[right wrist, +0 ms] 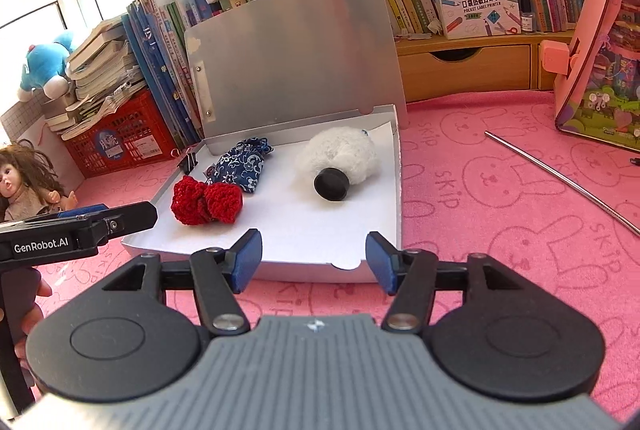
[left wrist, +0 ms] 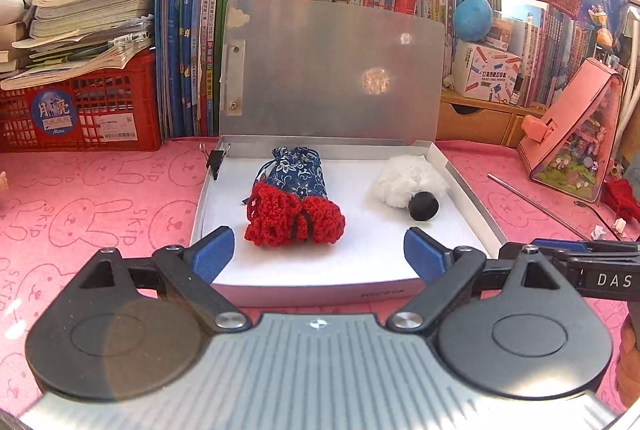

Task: Organize objects
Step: 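Move the left tool toward the purple plush while the right tool moves toward the folded paper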

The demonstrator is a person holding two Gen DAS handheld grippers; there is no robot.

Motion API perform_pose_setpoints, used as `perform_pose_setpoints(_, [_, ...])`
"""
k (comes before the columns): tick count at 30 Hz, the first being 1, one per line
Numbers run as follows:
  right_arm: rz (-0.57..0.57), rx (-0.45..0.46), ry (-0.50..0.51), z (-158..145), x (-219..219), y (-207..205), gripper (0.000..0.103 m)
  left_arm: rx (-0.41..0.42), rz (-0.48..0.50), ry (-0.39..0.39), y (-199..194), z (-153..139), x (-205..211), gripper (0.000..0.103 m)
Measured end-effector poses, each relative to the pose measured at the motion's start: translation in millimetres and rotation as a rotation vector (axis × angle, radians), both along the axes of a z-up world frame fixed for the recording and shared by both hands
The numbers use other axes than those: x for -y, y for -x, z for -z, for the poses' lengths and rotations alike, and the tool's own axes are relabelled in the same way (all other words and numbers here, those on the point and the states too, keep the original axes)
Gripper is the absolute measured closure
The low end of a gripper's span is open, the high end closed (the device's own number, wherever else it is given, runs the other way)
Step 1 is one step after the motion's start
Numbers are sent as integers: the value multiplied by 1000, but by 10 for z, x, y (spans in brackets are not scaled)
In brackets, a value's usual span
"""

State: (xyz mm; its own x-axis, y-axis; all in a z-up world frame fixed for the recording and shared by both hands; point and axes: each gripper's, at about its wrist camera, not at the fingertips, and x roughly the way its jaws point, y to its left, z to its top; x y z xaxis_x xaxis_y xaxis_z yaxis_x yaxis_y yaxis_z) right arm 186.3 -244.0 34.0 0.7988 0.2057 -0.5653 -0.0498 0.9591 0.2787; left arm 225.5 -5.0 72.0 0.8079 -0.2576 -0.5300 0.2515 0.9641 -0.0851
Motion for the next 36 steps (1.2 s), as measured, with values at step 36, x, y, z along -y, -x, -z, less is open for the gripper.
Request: perform_pose_setpoints(36, [53, 84, 125, 289, -217, 1416, 23, 111, -114, -31, 1445, 458, -797, 3])
